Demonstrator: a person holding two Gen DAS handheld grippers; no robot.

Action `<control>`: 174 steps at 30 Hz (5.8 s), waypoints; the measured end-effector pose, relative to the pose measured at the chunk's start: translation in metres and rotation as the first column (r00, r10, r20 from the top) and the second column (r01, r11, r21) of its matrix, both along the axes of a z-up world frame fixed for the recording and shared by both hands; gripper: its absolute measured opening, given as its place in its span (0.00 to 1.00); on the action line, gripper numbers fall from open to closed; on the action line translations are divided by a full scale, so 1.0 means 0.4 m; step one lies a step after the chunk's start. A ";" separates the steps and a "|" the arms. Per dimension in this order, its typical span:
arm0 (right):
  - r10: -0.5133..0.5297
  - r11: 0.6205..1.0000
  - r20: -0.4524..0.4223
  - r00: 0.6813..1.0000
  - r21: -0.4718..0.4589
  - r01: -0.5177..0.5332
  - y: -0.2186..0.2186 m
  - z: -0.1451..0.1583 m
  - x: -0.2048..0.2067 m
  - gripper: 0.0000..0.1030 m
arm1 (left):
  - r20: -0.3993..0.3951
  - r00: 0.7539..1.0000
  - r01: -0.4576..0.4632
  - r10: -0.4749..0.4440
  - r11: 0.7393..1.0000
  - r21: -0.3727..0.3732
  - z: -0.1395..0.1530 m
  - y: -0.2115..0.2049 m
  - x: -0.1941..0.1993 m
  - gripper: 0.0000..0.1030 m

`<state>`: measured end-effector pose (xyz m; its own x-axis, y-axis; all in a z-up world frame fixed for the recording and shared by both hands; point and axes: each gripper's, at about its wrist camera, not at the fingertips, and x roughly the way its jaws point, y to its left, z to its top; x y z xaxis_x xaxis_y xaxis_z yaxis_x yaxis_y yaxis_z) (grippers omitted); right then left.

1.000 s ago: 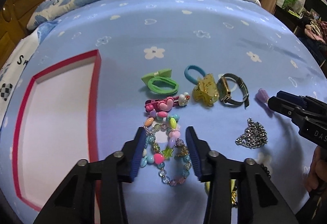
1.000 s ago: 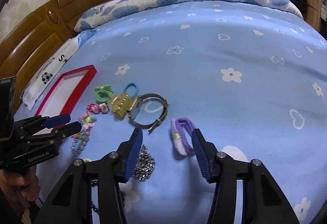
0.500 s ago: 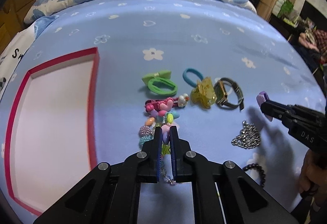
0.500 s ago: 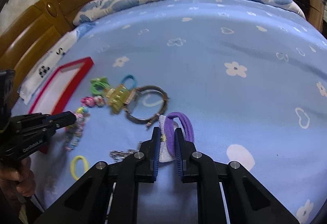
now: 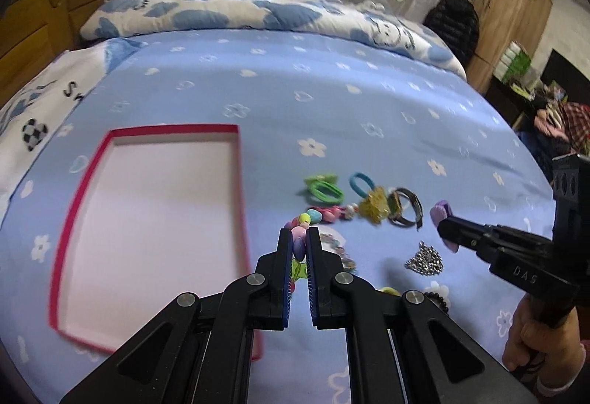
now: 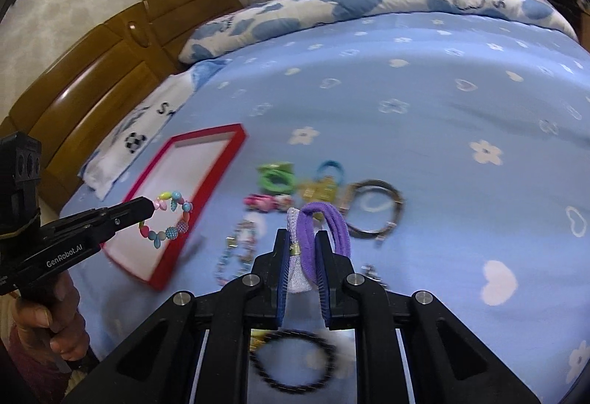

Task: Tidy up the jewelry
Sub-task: 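Grasp the purple hair tie with the right tool while the left tool grasps the pastel beaded bracelet, then carry both items into the red tray and open both tools to release them, then grasp the gold watch with the right tool while the left tool grasps the green hair tie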

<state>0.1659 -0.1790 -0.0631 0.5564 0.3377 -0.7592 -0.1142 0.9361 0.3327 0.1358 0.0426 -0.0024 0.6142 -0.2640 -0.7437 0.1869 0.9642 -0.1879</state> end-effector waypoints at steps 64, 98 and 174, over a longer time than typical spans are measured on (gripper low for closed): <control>0.239 0.970 -0.042 0.970 0.046 -0.237 0.449 -0.069 0.284 0.40 | -0.112 0.933 -0.344 0.343 0.939 0.009 -0.114 0.274 0.196 0.36; -0.122 0.991 0.001 0.993 -0.045 0.122 -0.031 -0.017 0.006 0.51 | -0.115 0.989 -0.100 0.098 0.995 -0.014 -0.032 -0.013 0.104 0.54; 0.172 0.985 0.006 0.985 0.030 -0.173 0.271 0.026 0.088 0.08 | -0.100 0.960 -0.271 0.261 0.958 -0.095 -0.011 0.223 0.025 0.05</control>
